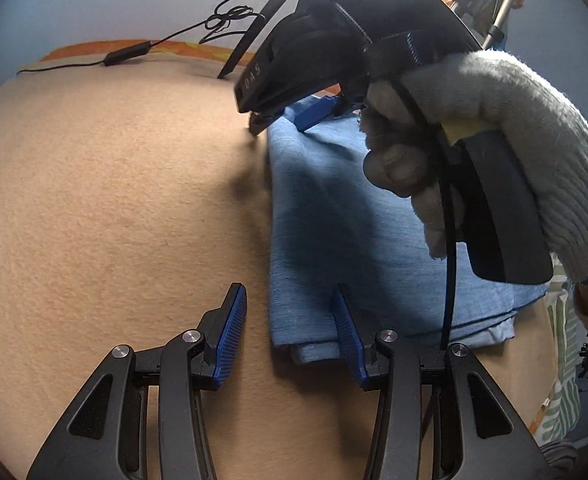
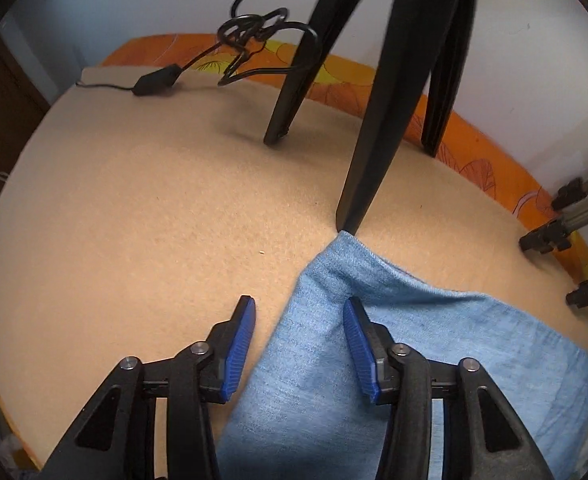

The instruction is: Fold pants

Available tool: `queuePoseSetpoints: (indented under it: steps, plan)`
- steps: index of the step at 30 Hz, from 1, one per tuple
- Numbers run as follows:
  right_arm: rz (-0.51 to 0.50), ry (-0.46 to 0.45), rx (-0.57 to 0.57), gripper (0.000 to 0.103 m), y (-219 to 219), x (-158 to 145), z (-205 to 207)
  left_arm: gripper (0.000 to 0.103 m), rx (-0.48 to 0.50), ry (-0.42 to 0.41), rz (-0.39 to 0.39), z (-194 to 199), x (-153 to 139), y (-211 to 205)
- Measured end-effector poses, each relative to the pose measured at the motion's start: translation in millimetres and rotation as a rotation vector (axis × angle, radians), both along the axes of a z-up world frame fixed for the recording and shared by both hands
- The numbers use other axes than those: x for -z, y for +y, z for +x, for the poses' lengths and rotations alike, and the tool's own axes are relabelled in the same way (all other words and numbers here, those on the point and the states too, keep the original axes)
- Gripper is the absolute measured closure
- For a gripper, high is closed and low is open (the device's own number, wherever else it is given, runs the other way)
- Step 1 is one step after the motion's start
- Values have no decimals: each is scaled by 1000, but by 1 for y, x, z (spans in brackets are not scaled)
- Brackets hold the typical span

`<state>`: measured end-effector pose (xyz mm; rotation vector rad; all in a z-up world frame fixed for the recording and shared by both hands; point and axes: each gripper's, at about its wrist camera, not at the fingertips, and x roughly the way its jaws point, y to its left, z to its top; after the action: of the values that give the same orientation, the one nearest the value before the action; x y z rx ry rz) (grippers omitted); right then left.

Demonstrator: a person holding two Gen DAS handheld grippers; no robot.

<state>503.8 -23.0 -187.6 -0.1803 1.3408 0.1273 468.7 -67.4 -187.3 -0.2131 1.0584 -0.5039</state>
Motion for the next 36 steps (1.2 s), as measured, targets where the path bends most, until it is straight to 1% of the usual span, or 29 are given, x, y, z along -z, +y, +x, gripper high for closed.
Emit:
queuePoseSetpoints:
  steps: [1, 3, 4, 6, 7, 9, 13, 14, 16, 17, 18, 19, 20, 21, 24, 27, 31, 36]
  plan:
    - [-19, -7, -6, 65, 0, 0, -1, 59, -2, 0, -1, 1, 0, -1]
    - [-23, -13, -5, 76, -2, 0, -2, 59, -3, -1, -5, 2, 1, -4]
    - [-18, -18, -1, 78, -5, 0, -3, 59, -3, 1, -10, 2, 1, -6]
    - [7, -26, 7, 87, -11, 0, -4, 59, 3, 6, -21, 3, 1, -9]
    - [27, -30, 15, 90, -14, -2, -5, 59, 6, 10, -30, 3, 1, -11]
    - [83, -45, 41, 98, -26, -8, -7, 59, 0, 17, -56, 4, 3, -12]
    - [204, -76, 96, 100, -50, -18, -12, 59, -20, 29, -97, 14, 6, -9]
    - [226, -80, 105, 100, -55, -25, -19, 59, -27, 34, -107, 15, 7, -8]
    - [268, -93, 121, 100, -63, -31, -22, 63, -42, 52, -139, 19, 9, -6]
    - [285, -98, 128, 100, -67, -34, -24, 68, -43, 57, -150, 20, 9, -5]
    - [296, -102, 130, 100, -70, -36, -26, 79, -36, 62, -161, 22, 10, -7]
    - [307, -107, 133, 100, -72, -39, -27, 81, -31, 56, -155, 22, 9, -10]
    - [314, -112, 134, 100, -77, -43, -30, 87, -23, 38, -146, 22, 6, -13]
    - [319, -118, 135, 100, -80, -46, -32, 90, -16, 21, -141, 19, 2, -18]
    - [337, -137, 142, 100, -94, -57, -37, 92, -4, -27, -135, 15, -9, -26]
    - [369, -157, 153, 101, -104, -67, -40, 93, 12, -97, -117, 8, -25, -35]
    - [415, -180, 171, 101, -125, -81, -44, 93, 42, -137, -132, -5, -41, -45]
    - [469, -210, 199, 101, -153, -95, -51, 93, 102, -206, -138, -14, -59, -62]
